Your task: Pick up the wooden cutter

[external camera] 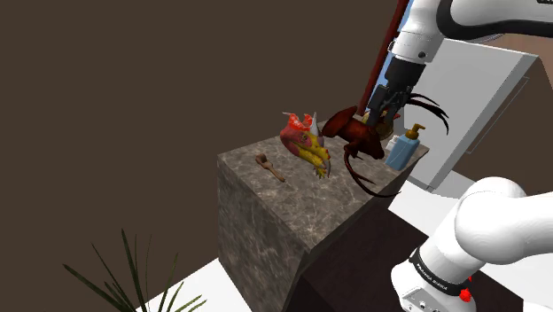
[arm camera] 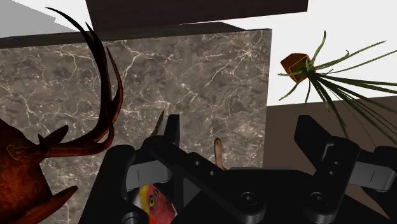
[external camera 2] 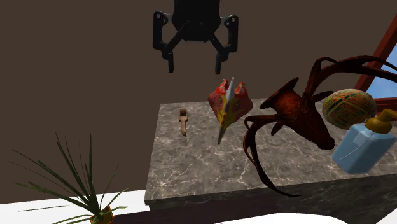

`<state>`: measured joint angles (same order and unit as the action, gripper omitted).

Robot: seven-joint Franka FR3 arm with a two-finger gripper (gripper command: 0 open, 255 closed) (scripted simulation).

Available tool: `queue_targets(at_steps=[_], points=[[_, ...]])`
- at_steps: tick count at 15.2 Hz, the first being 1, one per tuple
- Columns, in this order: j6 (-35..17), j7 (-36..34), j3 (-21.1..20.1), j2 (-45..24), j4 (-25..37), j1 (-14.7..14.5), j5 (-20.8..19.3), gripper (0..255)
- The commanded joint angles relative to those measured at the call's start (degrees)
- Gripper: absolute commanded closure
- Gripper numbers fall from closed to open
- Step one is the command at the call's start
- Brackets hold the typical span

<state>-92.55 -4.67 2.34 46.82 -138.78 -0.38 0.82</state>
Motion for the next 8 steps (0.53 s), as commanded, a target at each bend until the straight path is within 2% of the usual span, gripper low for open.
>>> queue_targets(at_steps=[1,8], points=[[0.0,0.0,0.0,0.0,0.0,0.0,0.0,0],[-14.9,-1.6,-1.1,-10.6,-3.4,-0.3,0.6,0]])
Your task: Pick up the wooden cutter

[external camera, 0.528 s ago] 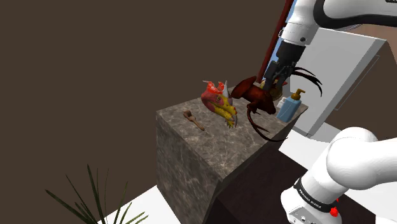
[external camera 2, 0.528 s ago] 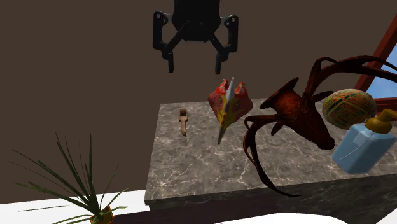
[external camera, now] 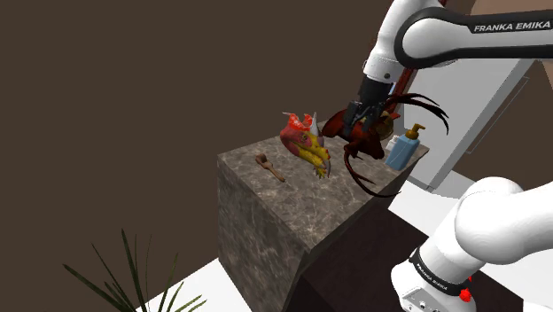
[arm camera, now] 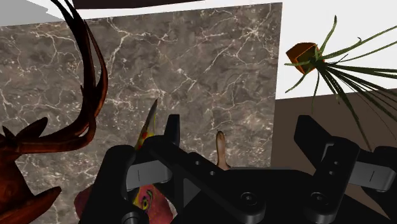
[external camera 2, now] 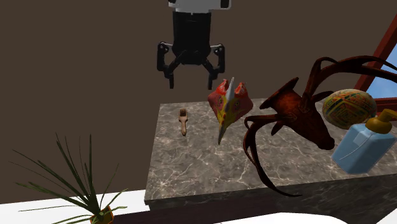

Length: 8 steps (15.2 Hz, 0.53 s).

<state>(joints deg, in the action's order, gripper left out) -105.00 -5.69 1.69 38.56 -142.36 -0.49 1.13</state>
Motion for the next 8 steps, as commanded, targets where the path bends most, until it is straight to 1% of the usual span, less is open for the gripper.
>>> queue_targets(at_steps=[1,8], points=[[-4.6,-0.8,-0.6,-4.1,0.0,-0.3,0.3,0],[-18.2,-2.3,-1.5,-18.4,1.5,-0.5,0.6,0]])
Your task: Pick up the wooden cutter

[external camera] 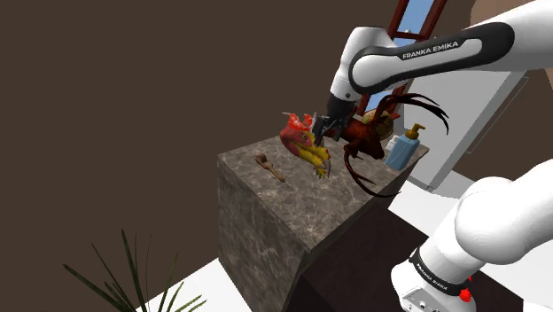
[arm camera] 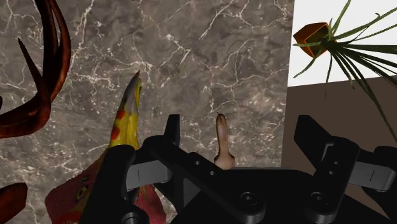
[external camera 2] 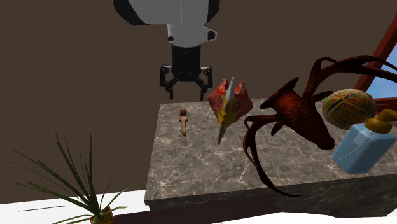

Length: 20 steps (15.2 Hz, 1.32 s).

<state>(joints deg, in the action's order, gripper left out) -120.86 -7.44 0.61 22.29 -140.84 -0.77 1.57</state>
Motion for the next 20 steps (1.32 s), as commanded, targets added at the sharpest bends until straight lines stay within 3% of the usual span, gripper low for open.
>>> queue_targets(at_steps=[1,11,20], points=[[-4.1,-0.8,-0.5,-4.3,0.6,-0.2,0.1,0],[-17.8,-3.3,-1.1,-26.9,10.7,-0.3,-0.6,0],[-23.7,-5.7,-0.8,-47.3,26.3,-0.9,-1.7,0]])
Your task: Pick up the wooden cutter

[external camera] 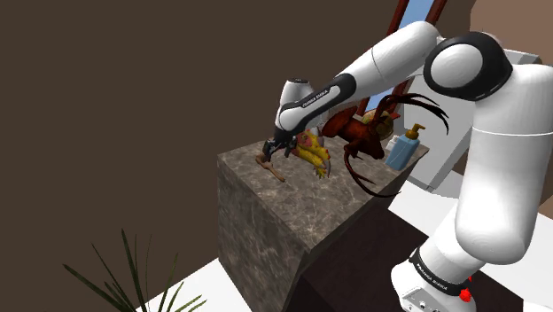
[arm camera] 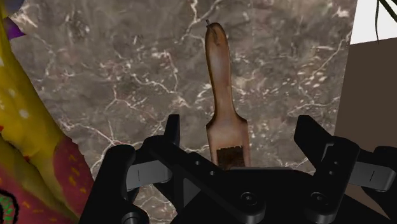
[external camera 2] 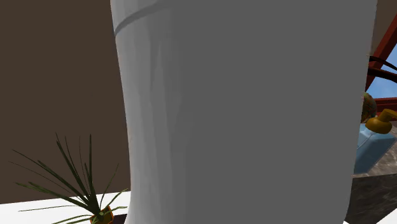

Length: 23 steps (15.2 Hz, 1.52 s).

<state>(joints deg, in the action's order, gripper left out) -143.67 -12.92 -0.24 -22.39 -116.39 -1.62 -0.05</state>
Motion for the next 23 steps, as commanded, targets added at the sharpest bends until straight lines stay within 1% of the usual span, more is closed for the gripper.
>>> queue_targets(at_steps=[1,3,10,12,13,23], points=[[-1.1,-0.4,0.2,-4.9,4.0,-0.1,-0.2,0],[-1.4,-0.7,0.3,-8.4,7.5,-0.3,-0.3,0],[-5.0,-0.8,0.3,-12.6,8.0,-0.3,-0.3,0],[-5.3,-0.8,0.3,-12.9,8.0,-0.3,-0.3,0],[-5.3,-0.7,0.3,-12.9,8.0,-0.2,-0.3,255],[-4.8,-0.8,0.3,-12.3,7.9,-0.3,-0.3,255]])
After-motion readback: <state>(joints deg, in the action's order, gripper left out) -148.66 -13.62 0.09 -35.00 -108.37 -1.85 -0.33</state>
